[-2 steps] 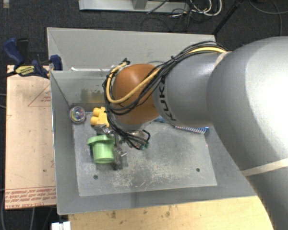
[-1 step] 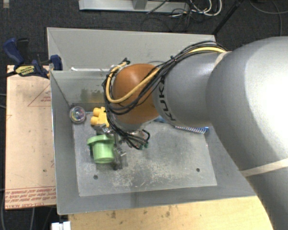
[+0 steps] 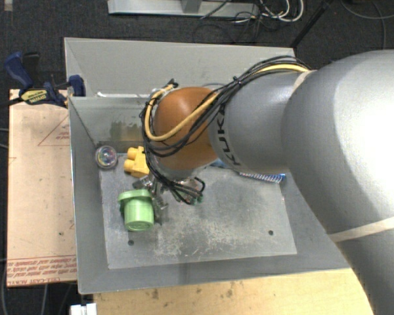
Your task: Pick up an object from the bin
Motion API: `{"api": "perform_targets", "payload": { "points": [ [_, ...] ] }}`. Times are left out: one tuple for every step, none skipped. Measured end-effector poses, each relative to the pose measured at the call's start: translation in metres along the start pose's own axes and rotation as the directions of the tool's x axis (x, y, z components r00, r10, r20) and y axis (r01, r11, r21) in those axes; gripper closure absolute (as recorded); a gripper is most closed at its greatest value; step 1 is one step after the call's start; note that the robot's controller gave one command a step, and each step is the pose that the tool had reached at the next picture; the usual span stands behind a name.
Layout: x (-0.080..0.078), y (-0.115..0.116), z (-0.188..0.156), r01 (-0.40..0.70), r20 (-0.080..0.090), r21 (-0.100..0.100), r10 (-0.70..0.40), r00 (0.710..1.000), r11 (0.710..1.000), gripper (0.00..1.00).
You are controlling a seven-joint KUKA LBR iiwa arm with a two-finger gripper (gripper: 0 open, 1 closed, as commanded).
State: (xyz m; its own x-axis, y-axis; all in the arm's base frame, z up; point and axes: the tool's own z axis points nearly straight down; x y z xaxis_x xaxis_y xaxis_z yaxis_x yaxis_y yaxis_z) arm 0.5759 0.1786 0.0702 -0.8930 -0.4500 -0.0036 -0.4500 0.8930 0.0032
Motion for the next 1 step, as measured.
{"api": "perform_targets", "payload": {
  "points": [
    [-0.0027, 0.0005, -0.0747, -0.002, 0.007, 0.004, 0.002, 1.000, 1.000, 1.00]
  ]
}}
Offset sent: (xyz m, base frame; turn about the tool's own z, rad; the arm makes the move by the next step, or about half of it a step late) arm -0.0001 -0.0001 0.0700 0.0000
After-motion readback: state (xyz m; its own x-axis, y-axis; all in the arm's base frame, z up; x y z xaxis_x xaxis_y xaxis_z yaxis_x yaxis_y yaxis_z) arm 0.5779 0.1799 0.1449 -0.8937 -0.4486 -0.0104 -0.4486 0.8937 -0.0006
